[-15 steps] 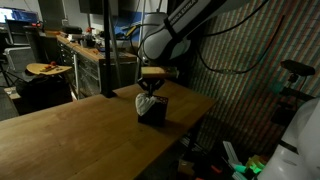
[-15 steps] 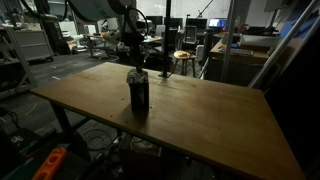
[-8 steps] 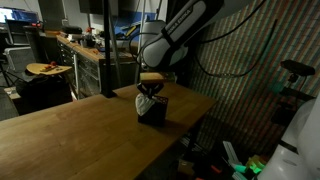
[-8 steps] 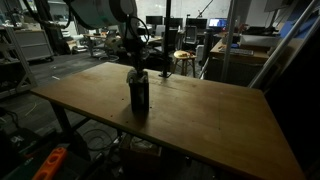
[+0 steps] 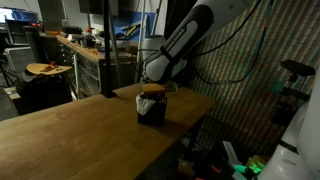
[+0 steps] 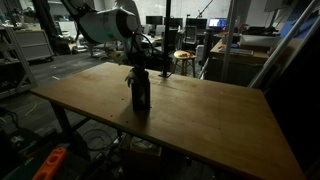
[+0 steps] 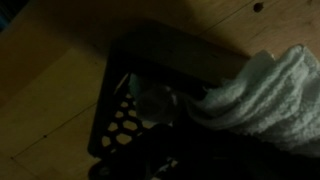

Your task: Put the towel on the table into the box

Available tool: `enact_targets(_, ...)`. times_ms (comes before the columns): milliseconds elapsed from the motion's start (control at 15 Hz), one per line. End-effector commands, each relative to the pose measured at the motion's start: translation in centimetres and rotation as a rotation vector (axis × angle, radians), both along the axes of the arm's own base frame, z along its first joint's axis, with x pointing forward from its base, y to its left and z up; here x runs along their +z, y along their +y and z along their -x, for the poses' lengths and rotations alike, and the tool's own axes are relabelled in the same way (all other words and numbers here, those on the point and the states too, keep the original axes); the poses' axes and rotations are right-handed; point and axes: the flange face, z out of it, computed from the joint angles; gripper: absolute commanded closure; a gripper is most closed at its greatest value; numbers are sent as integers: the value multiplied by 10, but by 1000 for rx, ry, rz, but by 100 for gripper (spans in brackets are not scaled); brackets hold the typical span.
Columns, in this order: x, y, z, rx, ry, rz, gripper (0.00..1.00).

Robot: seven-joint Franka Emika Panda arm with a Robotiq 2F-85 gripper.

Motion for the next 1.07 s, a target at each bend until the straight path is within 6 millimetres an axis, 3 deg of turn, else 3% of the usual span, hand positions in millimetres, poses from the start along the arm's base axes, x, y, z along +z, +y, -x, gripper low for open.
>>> enact_targets(0,-28,0,9,-17,18,-17,98)
enact_targets(200,-33,-3,14,-33,27,-28,98)
enact_targets(467,-24,-6,17,-42,19,-28,98)
enact_targets(1000,31,-5,21,-34,-52,25,98)
